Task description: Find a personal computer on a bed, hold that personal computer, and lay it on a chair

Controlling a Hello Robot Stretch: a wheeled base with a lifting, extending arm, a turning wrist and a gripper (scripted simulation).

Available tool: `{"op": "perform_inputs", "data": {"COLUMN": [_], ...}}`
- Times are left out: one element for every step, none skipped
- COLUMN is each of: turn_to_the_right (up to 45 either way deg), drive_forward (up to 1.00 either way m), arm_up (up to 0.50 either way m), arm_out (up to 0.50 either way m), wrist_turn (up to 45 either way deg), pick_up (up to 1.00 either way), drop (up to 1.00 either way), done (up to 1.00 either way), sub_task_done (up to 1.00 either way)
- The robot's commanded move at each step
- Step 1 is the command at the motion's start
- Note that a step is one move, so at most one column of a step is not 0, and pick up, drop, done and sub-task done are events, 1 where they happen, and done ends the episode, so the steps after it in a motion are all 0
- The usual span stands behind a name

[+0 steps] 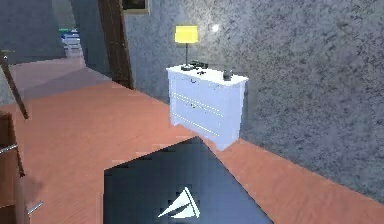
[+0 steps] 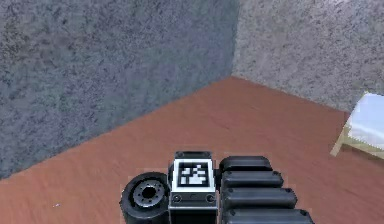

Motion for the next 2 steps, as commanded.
{"op": "perform_inputs", "data": {"turn_to_the_right": [36.0, -45.0], "drive_forward": [0.0, 0.0], "arm_up": [0.0, 0.0], "arm_out": [0.0, 0.0], "wrist_turn": [0.0, 0.0], "pick_up": [0.0, 0.0], "drop": [0.0, 0.0], "done": [0.0, 0.0], "sub_task_done": [0.0, 0.0]}}
